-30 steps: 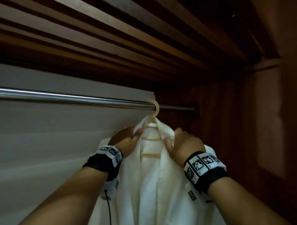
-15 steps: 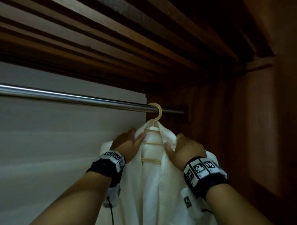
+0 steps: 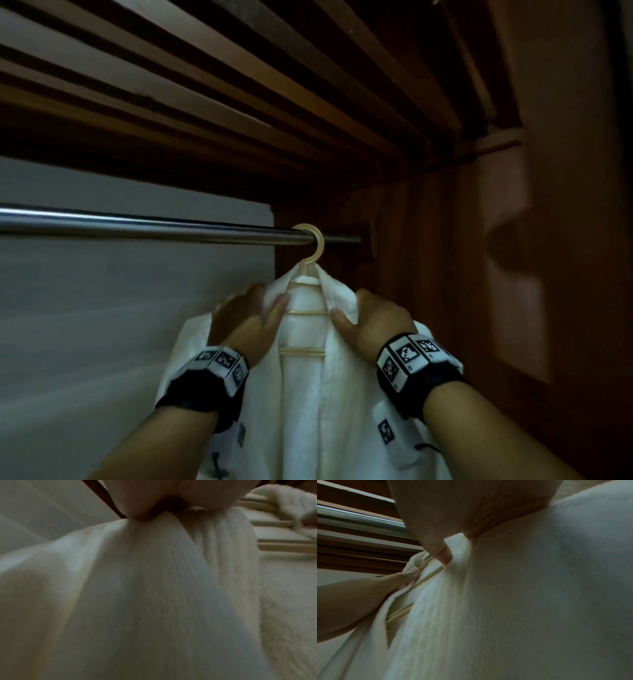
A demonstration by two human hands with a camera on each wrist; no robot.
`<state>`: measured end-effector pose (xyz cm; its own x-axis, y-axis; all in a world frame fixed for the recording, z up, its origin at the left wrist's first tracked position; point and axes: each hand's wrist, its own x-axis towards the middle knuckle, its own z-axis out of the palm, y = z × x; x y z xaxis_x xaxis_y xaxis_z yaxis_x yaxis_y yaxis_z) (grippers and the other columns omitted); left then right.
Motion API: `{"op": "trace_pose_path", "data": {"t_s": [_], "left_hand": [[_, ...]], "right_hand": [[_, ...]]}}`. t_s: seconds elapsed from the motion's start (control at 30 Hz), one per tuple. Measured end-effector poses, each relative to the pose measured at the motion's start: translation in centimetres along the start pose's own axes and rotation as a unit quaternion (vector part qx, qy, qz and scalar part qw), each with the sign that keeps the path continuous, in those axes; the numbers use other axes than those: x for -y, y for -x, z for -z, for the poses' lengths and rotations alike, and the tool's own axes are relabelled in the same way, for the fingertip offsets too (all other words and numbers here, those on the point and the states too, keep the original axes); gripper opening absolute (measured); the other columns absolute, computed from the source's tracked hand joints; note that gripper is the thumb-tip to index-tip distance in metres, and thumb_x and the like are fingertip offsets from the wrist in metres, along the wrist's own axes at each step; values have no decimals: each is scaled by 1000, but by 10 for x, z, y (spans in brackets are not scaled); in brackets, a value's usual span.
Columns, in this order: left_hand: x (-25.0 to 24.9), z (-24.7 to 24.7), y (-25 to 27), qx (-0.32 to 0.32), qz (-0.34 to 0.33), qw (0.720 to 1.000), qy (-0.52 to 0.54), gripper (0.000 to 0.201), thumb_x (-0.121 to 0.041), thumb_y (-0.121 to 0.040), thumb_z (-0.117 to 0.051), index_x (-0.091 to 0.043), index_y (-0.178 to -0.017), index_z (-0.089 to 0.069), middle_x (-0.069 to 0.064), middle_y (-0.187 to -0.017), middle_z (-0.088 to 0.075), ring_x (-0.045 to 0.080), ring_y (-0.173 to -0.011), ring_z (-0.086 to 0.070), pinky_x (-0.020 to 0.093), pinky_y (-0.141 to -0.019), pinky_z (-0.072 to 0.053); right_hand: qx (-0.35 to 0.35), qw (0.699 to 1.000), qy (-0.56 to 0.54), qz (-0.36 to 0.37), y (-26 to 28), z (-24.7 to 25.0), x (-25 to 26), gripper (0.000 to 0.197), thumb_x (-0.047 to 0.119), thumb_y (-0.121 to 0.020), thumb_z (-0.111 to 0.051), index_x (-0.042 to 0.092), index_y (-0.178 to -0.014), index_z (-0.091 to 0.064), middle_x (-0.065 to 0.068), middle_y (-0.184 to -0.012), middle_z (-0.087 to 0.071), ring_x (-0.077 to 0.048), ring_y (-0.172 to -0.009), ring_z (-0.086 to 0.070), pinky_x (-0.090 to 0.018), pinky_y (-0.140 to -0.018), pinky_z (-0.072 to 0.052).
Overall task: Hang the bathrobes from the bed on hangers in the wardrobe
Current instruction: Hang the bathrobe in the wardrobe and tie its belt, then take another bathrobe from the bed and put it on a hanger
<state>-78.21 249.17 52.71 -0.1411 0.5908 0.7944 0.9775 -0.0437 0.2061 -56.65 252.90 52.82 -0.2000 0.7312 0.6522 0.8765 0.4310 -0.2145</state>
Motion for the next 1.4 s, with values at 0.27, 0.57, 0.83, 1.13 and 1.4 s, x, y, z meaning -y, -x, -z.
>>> {"op": "trace_pose_path", "data": {"t_s": [0.27,0.57,0.83,1.13,1.4], "left_hand": [[6,12,23,-7,-51,998,-48,70,-65,-84,-31,-14,-126,-51,20,-114,-60,40,-103,-55,49,-87,-47],[-156,57,189,155,-359,845,363,26,-39,-95,-52,-24,-106,-70,-10,-104,-66,4,-90,-61,18,-77,-50],[-454,121,485,395,-520,571,498,24,-43,-89,-54,-29,-98,-72,-20,-95,-69,-3,-90,-63,21,-79,-50],[-599,372,869,510,-682,227,472,13,-39,-92,-58,-35,-100,-67,-20,-97,-65,-9,-89,-59,8,-72,-45],[-665,542,1059,486,-756,46,436,14,-39,-95,-55,-33,-98,-68,-20,-94,-67,-8,-86,-60,20,-78,-51]], "right_hand": [[3,997,72,-11,47,20,-2,74,65,-80,-55,21,-136,-37,-7,-130,-46,-30,-116,-48,-42,-96,-37],[61,980,-17,-190,341,151,-81,24,53,-86,-58,31,-96,-63,11,-87,-64,-6,-77,-61,-36,-75,-56],[-62,837,66,-539,736,333,-90,22,49,-87,-58,27,-86,-62,10,-78,-65,-5,-71,-61,-27,-66,-51],[-150,530,206,-809,1147,513,130,8,38,-89,-59,36,-81,-58,15,-73,-57,3,-65,-50,-24,-69,-45],[-237,371,232,-868,1306,565,253,10,34,-89,-60,34,-80,-59,15,-71,-58,4,-64,-50,-11,-59,-35]]}}
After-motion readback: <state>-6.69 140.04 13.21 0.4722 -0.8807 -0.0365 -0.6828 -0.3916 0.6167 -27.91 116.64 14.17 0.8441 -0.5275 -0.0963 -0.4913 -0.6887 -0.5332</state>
